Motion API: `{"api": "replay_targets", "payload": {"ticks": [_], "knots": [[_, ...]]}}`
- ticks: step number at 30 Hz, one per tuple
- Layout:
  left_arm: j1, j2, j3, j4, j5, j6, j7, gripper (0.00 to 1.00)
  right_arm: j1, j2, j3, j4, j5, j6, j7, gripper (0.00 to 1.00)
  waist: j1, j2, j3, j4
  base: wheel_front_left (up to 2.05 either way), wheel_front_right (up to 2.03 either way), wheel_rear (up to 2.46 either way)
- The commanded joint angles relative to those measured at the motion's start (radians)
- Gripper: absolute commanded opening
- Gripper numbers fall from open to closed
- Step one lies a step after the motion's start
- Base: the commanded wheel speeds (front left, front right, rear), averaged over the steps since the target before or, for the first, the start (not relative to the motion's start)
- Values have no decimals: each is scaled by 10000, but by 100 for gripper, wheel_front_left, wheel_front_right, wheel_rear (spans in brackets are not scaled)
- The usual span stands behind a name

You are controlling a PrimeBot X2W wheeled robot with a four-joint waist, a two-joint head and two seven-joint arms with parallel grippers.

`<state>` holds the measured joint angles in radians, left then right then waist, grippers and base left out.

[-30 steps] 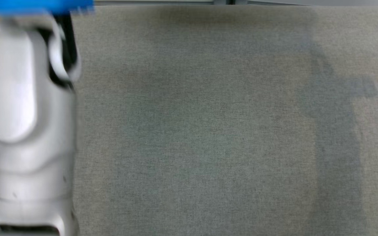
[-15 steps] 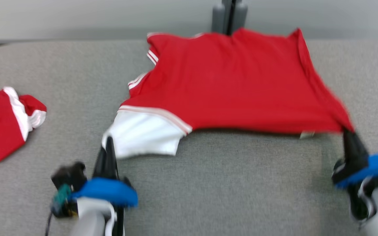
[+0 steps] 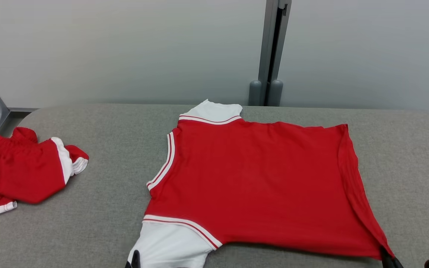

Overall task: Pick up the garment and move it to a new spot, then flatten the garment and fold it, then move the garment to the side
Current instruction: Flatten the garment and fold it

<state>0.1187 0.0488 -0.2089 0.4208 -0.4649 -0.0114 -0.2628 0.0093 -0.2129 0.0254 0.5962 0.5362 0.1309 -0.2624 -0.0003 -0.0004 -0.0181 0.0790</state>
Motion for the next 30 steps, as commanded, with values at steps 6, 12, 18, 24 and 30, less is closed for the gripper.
{"api": "replay_targets", "payload": {"ticks": [6,12,18,24,30], "knots": [[101,21,-47,-978,196,-108,-28,0,314,-84,-301,-486,136,-1,-31,0,3,4,12,-13,0,0,0],[-1404,19,-340,-1459,163,-77,-28,0,-1011,-131,-150,-212,332,-1,-31,0,3,4,758,-84,0,0,0],[-3416,18,-555,-809,-56,427,-28,0,-2939,-272,44,389,396,-1,-31,0,3,4,1848,-240,0,0,0],[-4896,15,-524,-91,27,919,-26,0,-4544,-357,292,1238,191,0,-29,0,3,4,2688,-335,0,0,0],[-5763,18,-770,740,-126,886,-28,100,-5401,-323,196,1818,-187,-1,-29,100,3,4,3155,-304,0,0,0]]}}
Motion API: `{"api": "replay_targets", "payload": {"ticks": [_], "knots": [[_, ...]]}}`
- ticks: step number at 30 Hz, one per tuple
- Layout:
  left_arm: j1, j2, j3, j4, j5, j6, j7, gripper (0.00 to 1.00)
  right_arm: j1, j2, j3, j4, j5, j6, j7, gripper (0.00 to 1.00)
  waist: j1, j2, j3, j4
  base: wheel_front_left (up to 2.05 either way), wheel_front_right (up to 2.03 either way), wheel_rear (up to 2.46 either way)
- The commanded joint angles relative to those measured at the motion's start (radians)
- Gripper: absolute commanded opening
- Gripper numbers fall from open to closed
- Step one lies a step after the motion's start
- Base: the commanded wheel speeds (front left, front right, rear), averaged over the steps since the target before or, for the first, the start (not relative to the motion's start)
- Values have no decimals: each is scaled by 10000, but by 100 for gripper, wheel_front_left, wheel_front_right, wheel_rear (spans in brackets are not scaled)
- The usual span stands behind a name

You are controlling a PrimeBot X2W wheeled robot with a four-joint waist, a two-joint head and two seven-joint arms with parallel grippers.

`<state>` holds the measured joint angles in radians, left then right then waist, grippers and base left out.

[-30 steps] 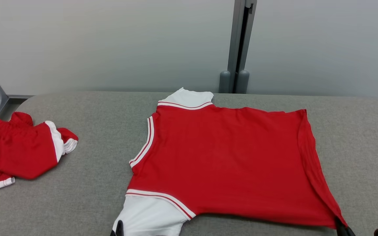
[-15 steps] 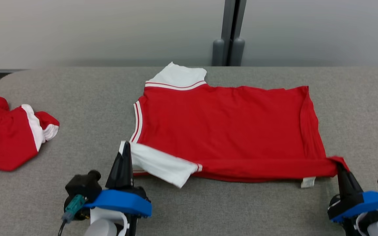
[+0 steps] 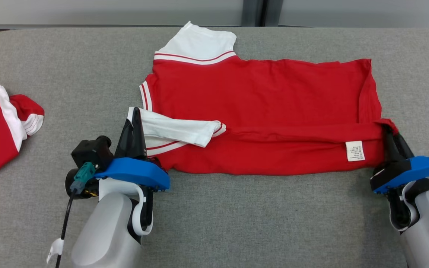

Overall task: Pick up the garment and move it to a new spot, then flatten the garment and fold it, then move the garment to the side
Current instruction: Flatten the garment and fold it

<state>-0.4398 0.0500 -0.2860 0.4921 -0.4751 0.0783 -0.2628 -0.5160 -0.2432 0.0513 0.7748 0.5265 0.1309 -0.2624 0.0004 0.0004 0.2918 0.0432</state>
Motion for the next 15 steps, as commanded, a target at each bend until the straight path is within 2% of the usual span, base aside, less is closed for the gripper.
{"api": "replay_targets", "payload": {"ticks": [1,9,15], "knots": [[-239,7,59,-1,-52,51,-28,100,-171,7,-169,-34,-142,0,-31,100,-4,-4,85,62,0,0,0],[784,0,319,-550,-447,-89,-26,100,697,188,-784,-879,-311,0,-29,100,-4,-4,-39,90,0,0,0],[1630,2,178,71,-874,-103,-28,100,1492,301,-1150,-1313,-218,0,-29,100,-4,-4,-146,3,0,0,0]]}}
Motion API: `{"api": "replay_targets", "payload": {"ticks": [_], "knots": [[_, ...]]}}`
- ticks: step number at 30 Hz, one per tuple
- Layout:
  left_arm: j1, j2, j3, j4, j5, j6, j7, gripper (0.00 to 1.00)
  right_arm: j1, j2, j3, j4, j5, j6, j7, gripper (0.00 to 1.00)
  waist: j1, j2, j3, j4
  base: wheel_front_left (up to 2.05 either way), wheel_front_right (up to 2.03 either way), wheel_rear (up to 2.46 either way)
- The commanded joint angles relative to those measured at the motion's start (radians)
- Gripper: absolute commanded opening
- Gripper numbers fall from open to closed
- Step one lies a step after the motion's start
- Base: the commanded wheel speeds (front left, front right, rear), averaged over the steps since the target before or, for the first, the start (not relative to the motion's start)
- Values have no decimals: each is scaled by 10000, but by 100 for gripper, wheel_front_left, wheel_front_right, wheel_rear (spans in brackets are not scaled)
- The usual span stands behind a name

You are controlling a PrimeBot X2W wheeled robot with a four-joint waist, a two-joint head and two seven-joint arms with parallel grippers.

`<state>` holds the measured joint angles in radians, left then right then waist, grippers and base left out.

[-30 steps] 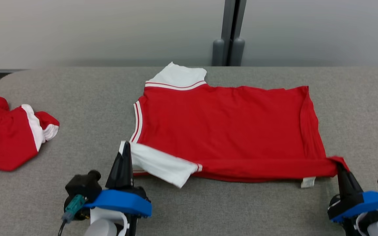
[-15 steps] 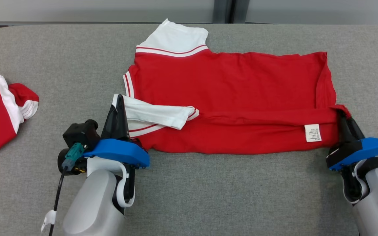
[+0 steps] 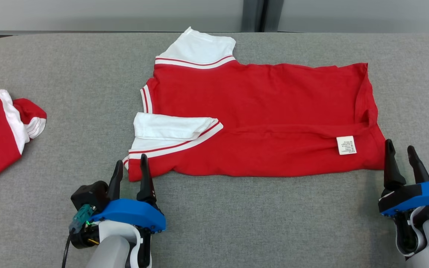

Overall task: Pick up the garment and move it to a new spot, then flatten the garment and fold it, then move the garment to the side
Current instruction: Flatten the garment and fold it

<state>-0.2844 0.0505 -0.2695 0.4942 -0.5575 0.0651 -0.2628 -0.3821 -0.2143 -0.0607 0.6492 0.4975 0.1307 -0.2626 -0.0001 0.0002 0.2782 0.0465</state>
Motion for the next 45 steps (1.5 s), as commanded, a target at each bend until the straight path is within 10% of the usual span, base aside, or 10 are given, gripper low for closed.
{"api": "replay_targets", "payload": {"ticks": [1,8,11,12,18,19,20,41,43,45], "knots": [[111,-5,9,158,-113,50,-28,100,238,31,-44,-54,95,2,-28,100,1,-2,-10,-51,0,0,0],[-25,-4,-228,945,-716,85,-27,100,349,64,323,299,179,2,-28,100,1,-2,-15,-174,0,0,0],[-183,-4,-435,1386,-826,94,0,9,173,41,576,683,97,2,-28,100,1,-2,32,-199,0,0,0],[-209,-12,-521,1522,-912,67,1,0,93,53,634,820,93,2,-26,100,1,-2,55,-203,0,0,0],[-412,-42,-779,1823,-1131,-158,27,0,-202,197,1026,1379,349,2,-3,99,1,-2,173,-176,0,0,0],[-421,-50,-862,1876,-1168,-182,33,0,-249,192,1184,1445,375,4,3,31,1,-2,189,-162,0,0,0],[-436,-53,-913,1900,-1199,-205,33,0,-267,202,1367,1530,451,4,8,0,1,-2,196,-143,0,0,0],[2445,11,393,1053,-213,-649,-19,0,2455,233,564,909,1326,1,-18,0,1,-2,-2461,-42,0,0,0],[2631,17,461,848,-127,-562,-20,100,2506,182,577,885,1223,1,-20,100,1,-2,-2392,-46,0,0,0],[2615,14,504,571,6,-464,-28,100,2358,86,505,775,1136,1,-18,100,1,-2,-2219,-44,0,0,0]]}}
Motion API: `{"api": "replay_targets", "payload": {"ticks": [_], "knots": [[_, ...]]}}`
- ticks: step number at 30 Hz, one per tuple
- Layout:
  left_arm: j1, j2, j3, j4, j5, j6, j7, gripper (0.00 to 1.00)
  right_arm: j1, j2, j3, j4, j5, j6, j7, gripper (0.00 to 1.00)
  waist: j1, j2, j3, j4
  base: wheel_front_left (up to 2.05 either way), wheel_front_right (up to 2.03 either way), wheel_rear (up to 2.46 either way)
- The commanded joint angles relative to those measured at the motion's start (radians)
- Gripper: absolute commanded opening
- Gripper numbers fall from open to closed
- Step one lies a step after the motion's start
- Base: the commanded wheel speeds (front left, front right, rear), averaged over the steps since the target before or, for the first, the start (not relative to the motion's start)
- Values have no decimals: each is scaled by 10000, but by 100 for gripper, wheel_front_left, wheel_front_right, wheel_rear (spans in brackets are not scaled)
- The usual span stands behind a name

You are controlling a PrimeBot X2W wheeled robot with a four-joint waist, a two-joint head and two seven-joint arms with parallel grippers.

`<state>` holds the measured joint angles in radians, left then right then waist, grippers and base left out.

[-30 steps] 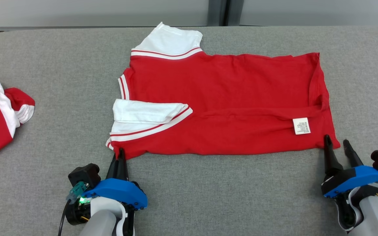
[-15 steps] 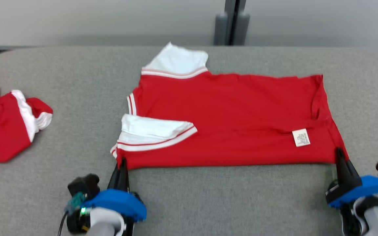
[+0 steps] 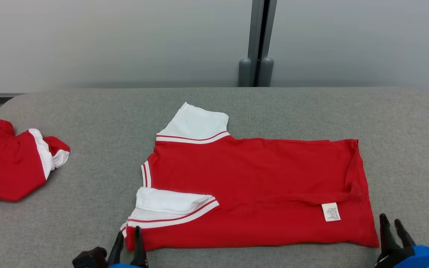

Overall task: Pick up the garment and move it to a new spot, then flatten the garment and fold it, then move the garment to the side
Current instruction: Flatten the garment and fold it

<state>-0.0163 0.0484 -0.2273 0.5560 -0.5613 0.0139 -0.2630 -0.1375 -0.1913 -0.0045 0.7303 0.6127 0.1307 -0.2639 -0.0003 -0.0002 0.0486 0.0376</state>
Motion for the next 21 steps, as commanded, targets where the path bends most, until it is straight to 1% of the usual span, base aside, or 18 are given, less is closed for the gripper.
{"api": "replay_targets", "payload": {"ticks": [1,4,7,11,13,18,19,20,21], "knots": [[-174,23,37,-171,167,68,-24,100,-259,-171,-76,-130,-62,2,-3,100,3,2,203,52,0,0,0],[-867,14,5,-602,616,194,-26,100,-935,-410,-27,-302,-291,2,-3,100,3,2,673,59,0,0,0],[-1722,15,-236,-589,1049,274,-24,100,-1877,-722,392,-143,-467,2,0,100,3,2,1171,64,0,0,0],[-3547,23,-454,248,1600,160,-24,100,-3472,-1093,981,411,-611,2,384,100,3,2,1852,64,0,0,0],[-4354,24,-538,719,1773,103,-24,100,-4178,-1162,1270,713,-611,2,598,100,3,2,2177,61,0,0,0],[-5987,26,-656,1908,1806,-72,82,100,-5499,-1315,1888,1511,-549,2,1081,100,3,2,2855,47,0,0,0],[-6259,22,-674,2107,1795,-133,109,100,-5697,-1337,1984,1605,-530,2,1068,98,3,2,2978,43,0,0,0],[-6497,21,-718,2309,1806,-173,136,100,-5869,-1375,2089,1755,-513,2,1057,90,3,2,3070,45,0,0,0],[-6696,19,-778,2517,1817,-271,238,100,-6002,-1415,2200,1854,-529,2,1051,79,3,2,3176,41,0,0,0]]}}
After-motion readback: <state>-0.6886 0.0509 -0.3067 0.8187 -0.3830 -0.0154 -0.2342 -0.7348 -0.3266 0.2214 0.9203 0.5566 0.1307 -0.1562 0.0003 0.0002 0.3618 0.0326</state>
